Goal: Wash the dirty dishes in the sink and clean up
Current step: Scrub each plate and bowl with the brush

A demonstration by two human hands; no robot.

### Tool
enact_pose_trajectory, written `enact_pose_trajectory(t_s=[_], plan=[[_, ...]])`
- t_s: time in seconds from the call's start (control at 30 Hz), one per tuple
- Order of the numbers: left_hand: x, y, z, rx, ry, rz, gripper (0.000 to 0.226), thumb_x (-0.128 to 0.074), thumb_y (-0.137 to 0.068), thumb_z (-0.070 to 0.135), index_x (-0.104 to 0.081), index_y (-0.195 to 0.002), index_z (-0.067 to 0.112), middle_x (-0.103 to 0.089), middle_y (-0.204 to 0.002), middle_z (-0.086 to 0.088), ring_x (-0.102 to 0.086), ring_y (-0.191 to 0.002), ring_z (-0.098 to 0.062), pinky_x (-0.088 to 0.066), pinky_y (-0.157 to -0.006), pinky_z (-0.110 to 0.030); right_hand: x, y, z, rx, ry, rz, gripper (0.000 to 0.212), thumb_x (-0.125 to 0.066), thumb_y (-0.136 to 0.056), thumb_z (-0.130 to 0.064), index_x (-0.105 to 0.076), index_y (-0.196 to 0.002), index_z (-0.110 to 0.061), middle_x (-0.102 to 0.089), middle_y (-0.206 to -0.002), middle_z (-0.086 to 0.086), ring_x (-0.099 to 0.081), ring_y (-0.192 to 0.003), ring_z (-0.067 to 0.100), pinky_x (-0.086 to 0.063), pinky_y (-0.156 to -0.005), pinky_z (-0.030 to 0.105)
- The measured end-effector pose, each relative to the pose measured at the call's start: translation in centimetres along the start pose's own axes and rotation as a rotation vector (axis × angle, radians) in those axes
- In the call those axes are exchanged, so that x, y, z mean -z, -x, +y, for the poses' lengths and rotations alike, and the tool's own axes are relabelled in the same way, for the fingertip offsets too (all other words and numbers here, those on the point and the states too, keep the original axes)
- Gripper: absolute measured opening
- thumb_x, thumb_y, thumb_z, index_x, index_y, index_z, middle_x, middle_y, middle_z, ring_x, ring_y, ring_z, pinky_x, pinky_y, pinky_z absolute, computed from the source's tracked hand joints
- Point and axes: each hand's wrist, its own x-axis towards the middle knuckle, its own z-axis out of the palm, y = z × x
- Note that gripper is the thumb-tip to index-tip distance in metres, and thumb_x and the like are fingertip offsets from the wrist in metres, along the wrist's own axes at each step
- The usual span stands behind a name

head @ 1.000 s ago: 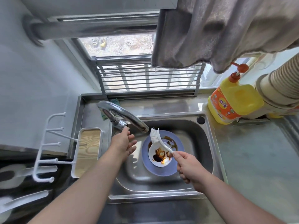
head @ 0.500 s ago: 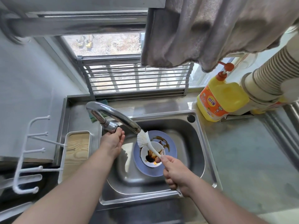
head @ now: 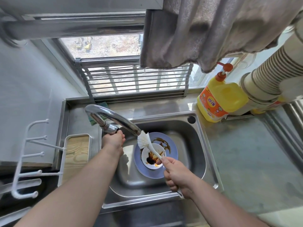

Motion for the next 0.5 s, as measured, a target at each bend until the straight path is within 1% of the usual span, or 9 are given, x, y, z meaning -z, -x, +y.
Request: enact_pose_trajectory(t_s=[0.1,0.17,0.23,0.37,0.5], plan=[[-0.1,0.2,-0.1,-0.012,-0.015,0.026,0.023,-0.061,-0.102,0.005,-0.058,-0.082,0.016,-0.06,-0.075,-0.001,-0.056,-0.062,-0.011,-0.05,-0.064,-0.024,0.2,0.1,0.1,-0.001,-0.003,-0.007,0.038,-0.041,-0.109,-0.049,-0.061,-0.116,-0.018,-0.035,-0.058,-0.002,-0.025,-0.046,0.012,-0.022,-0.04,0.021],[0.0,0.1,0.0,-0.005,-0.02,0.019,0.019,-0.062,-0.102,0.006,-0.059,-0.085,0.014,-0.061,-0.077,-0.001,-0.057,-0.065,-0.011,-0.05,-0.065,-0.024,0.3,0.2,0.2,0.0,-0.001,-0.007,0.038,-0.041,-0.11,-0.049,-0.061,-0.117,-0.018,-0.034,-0.058,-0.002,-0.025,-0.046,0.012,-0.022,-0.04,0.021],[0.2,-0.1,0.1,-0.002,-0.018,-0.004,0.014,-0.063,-0.102,0.006,-0.06,-0.09,0.011,-0.061,-0.079,-0.002,-0.059,-0.067,-0.011,-0.053,-0.068,-0.023,0.3,0.2,0.4,0.006,0.002,-0.018,0.038,-0.04,-0.109,-0.05,-0.06,-0.115,-0.019,-0.032,-0.058,-0.002,-0.023,-0.046,0.012,-0.021,-0.04,0.021],[0.6,-0.2,0.2,0.01,0.006,-0.046,0.021,-0.062,-0.103,0.003,-0.054,-0.087,0.015,-0.061,-0.084,-0.003,-0.06,-0.072,-0.011,-0.054,-0.069,-0.022,0.2,0.1,0.7,0.002,-0.01,-0.037,0.037,-0.04,-0.109,-0.051,-0.06,-0.114,-0.02,-0.03,-0.06,-0.002,-0.022,-0.048,0.012,-0.019,-0.041,0.02],[1.0,0.0,0.7,0.082,0.057,-0.114,0.019,-0.059,-0.104,0.001,-0.055,-0.093,0.016,-0.061,-0.087,-0.002,-0.059,-0.074,-0.01,-0.052,-0.069,-0.023,-0.2,-0.1,0.7,-0.007,-0.02,-0.065,0.035,-0.041,-0.109,-0.049,-0.06,-0.115,-0.02,-0.03,-0.06,-0.002,-0.022,-0.047,0.011,-0.019,-0.041,0.019]])
